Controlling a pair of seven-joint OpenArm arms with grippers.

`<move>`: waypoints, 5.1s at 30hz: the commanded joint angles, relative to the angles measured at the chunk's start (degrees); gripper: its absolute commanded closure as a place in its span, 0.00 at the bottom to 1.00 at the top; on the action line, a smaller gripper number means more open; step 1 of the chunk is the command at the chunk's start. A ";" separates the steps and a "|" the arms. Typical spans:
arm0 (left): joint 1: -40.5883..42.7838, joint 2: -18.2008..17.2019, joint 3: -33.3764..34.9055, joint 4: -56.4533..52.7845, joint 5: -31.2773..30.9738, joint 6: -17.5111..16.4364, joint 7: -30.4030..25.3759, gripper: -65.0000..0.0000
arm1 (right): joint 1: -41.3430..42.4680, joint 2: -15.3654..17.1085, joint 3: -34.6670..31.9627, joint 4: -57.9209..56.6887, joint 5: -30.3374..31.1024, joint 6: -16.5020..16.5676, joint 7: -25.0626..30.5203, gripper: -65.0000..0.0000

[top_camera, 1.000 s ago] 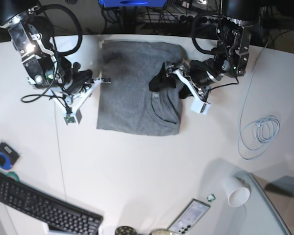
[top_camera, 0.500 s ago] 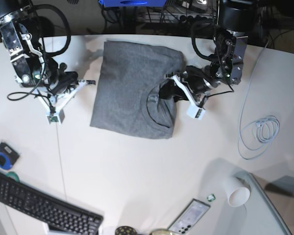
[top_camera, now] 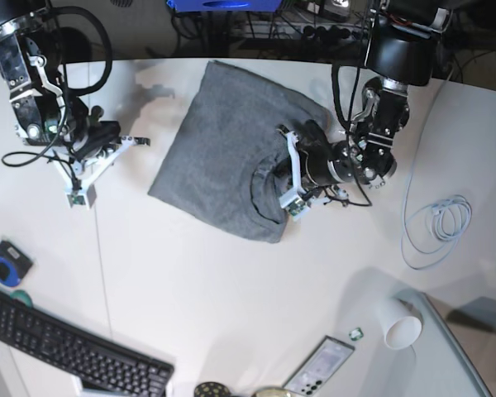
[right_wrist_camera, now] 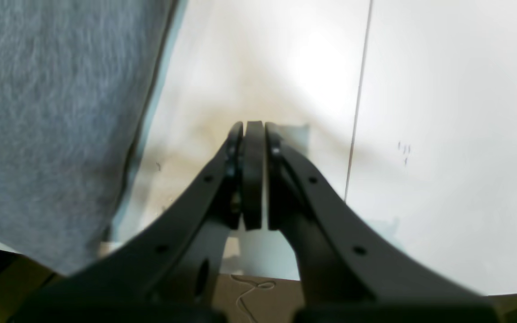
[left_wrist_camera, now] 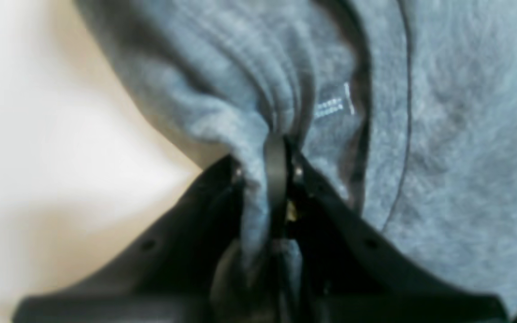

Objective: Layout the t-shirt on the table in an organized manner, then fold the t-shirt properly
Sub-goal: 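Drag the collar edge with the left gripper to square the stack, then grasp the collar-side corners of the shirt with both grippers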

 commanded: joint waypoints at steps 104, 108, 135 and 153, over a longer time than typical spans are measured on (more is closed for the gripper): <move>20.13 -1.26 -33.72 16.56 6.39 1.73 -11.92 0.99 | 28.88 -5.72 -6.95 -27.86 -4.60 37.41 6.92 0.35; 19.96 -1.26 -33.37 16.38 5.78 1.73 -11.92 0.79 | 29.58 -6.60 -7.12 -29.97 -4.51 37.50 8.32 0.35; 2.20 2.52 -19.83 -1.82 5.60 1.73 -12.27 0.36 | 29.58 -9.06 -6.51 -33.31 -4.42 41.63 8.15 0.95; 2.73 0.76 -20.27 11.81 -6.27 1.64 2.41 0.35 | 29.93 -8.98 -6.51 -33.40 -4.51 41.63 8.06 0.94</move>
